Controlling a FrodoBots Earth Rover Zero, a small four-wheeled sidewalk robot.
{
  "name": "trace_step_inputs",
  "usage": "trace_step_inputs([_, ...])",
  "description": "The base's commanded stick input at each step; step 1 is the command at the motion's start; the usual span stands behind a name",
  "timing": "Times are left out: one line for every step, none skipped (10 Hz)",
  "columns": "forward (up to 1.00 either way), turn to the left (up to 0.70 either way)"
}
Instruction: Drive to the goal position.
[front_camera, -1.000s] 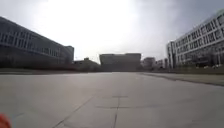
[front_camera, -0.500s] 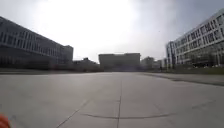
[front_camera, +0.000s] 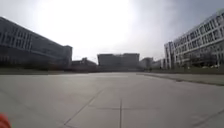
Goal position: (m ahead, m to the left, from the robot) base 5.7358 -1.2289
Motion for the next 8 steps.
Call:
trace_step_inputs([1.0, 0.0])
trace_step_inputs([1.0, 0.0])
trace_step_inputs([1.0, 0.0])
trace_step_inputs([1.0, 0.0])
trace_step_inputs([1.0, 0.0])
trace_step_inputs([1.0, 0.0])
trace_step_inputs([1.0, 0.0])
trace_step_inputs([1.0, 0.0])
